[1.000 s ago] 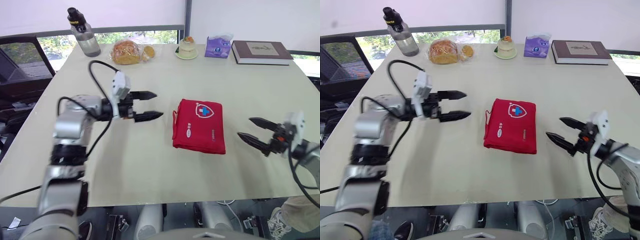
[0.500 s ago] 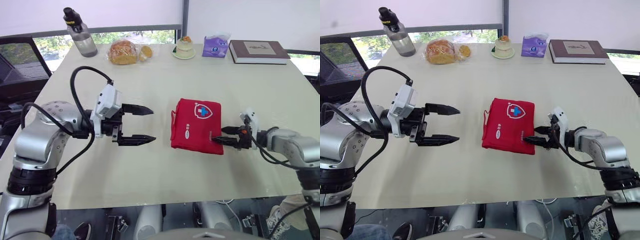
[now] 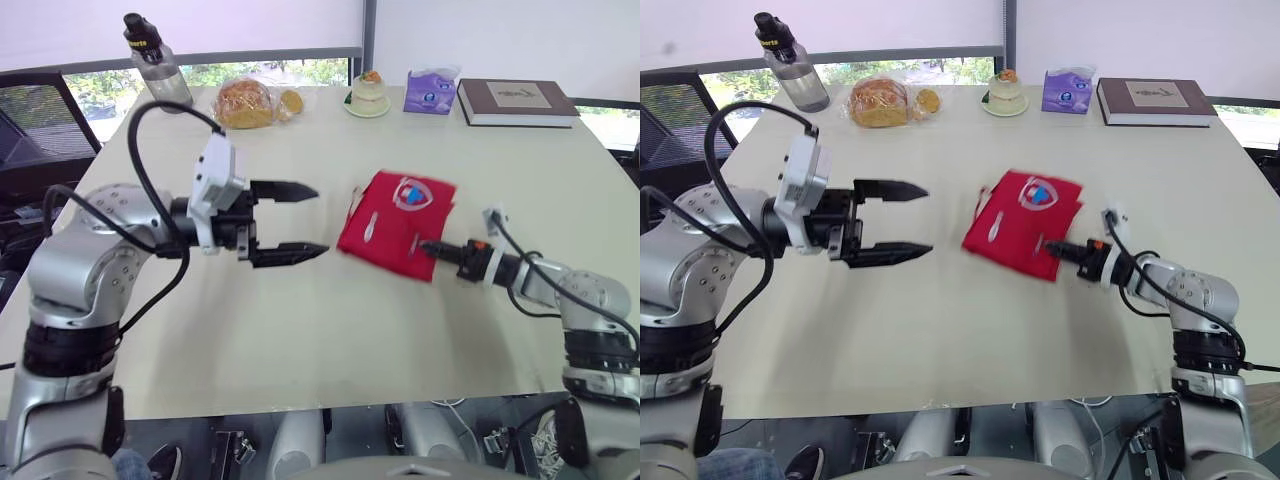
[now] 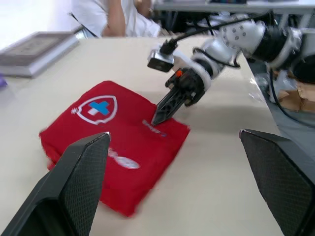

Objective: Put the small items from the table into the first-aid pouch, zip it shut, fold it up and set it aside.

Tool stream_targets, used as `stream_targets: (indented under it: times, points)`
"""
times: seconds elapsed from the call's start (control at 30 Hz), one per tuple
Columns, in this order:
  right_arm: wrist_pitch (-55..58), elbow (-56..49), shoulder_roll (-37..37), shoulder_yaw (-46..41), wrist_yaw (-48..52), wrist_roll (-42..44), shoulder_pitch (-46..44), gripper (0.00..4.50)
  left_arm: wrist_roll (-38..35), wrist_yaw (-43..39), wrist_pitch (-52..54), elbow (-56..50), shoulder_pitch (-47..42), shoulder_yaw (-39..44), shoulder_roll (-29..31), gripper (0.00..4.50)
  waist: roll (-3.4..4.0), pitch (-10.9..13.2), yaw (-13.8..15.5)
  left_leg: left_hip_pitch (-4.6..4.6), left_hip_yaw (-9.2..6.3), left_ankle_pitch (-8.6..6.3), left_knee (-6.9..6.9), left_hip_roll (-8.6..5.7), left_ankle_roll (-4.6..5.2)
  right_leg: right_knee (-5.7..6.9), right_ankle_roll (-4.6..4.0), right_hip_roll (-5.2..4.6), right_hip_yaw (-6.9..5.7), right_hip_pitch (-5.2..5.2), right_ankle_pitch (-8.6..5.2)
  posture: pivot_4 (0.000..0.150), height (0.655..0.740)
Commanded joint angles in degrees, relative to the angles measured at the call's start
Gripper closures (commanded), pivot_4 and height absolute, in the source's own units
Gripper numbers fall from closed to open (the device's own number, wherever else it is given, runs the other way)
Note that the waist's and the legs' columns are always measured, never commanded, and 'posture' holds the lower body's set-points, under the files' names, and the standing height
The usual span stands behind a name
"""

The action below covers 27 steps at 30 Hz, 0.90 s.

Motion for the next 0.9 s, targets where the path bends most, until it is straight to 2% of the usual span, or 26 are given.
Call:
stream_targets:
  times: [0.03,0.3,0.5,0.63,0.77,0.8,0.83,0.87,0.9]
  points:
    - [-12.62,5.54,0.12,-5.26,-10.06,-6.86,-4.08,4.48,0.11,3.61,0.22,1.19,-4.66,-0.82,-2.19,0.0,0.0,0.0,0.18,0.01,0.0,0.0,0.0,-0.01,0.0,-0.01,0.0,-0.02,0.0,0.01,0.0,0.15,0.74]
    - [-38.7,26.55,5.88,-20.17,-32.35,-8.41,-18.28,4.48,0.66,11.57,1.62,2.34,-10.61,-2.3,-8.79,0.0,0.02,0.05,-0.25,-0.1,0.13,0.0,-0.26,-0.23,-0.02,0.06,-0.04,-0.13,0.22,-0.23,0.02,0.15,0.74]
    - [-49.59,36.78,5.87,-24.28,-38.01,-8.99,-21.99,4.48,3.12,15.7,2.57,3.82,-11.28,-2.53,-8.48,0.0,0.02,0.05,-0.4,-0.09,0.28,0.0,-0.5,-0.24,-0.02,0.01,-0.05,-0.13,0.35,-0.33,0.02,0.15,0.74]
    - [-48.9,37.31,5.35,-23.54,-36.11,-8.06,-21.36,4.48,3.94,14.84,1.63,3.79,-9.8,-2.85,-7.67,0.0,0.03,0.05,-0.37,-0.05,0.33,0.01,-0.54,-0.23,-0.02,0.02,-0.05,-0.13,0.39,-0.34,0.02,0.15,0.74]
    - [-43.07,31.2,5.57,-22.42,-34.29,-5.95,-17.83,2.97,5.17,14.56,0.77,3.84,-8.14,-3.03,-6.96,0.0,0.03,0.05,-0.24,-0.05,0.33,0.01,-0.53,-0.24,-0.02,0.03,-0.05,-0.15,0.4,-0.33,0.02,0.15,0.74]
    - [-40.49,28.0,5.49,-21.52,-33.18,-5.23,-15.88,2.38,6.22,14.49,0.21,3.86,-7.06,-3.43,-6.35,0.0,0.03,0.05,-0.23,-0.06,0.32,0.01,-0.53,-0.24,-0.02,0.02,-0.05,-0.16,0.4,-0.34,0.02,0.15,0.74]
    - [-37.82,24.43,5.24,-20.19,-31.87,-4.81,-13.56,1.98,7.47,14.43,-0.25,3.89,-5.83,-3.98,-5.55,0.0,0.03,0.05,-0.25,-0.06,0.32,0.01,-0.54,-0.24,-0.02,0.02,-0.05,-0.16,0.39,-0.34,0.02,0.15,0.74]
    - [-34.55,18.19,4.01,-16.93,-28.02,-4.94,-8.6,1.26,8.95,14.33,-1.34,3.65,-3.49,-4.45,-4.7,0.0,0.03,0.05,-0.26,-0.06,0.32,0.01,-0.56,-0.23,-0.02,0.01,-0.05,-0.16,0.39,-0.34,0.02,0.15,0.74]
    - [-32.24,13.57,3.17,-14.66,-25.4,-5.04,-4.94,1.19,9.88,14.25,-2.12,3.35,-1.73,-4.64,-4.15,0.0,0.06,0.03,-0.22,-0.06,0.32,0.01,-0.56,-0.23,-0.02,0.01,-0.05,-0.16,0.39,-0.34,0.02,0.15,0.74]
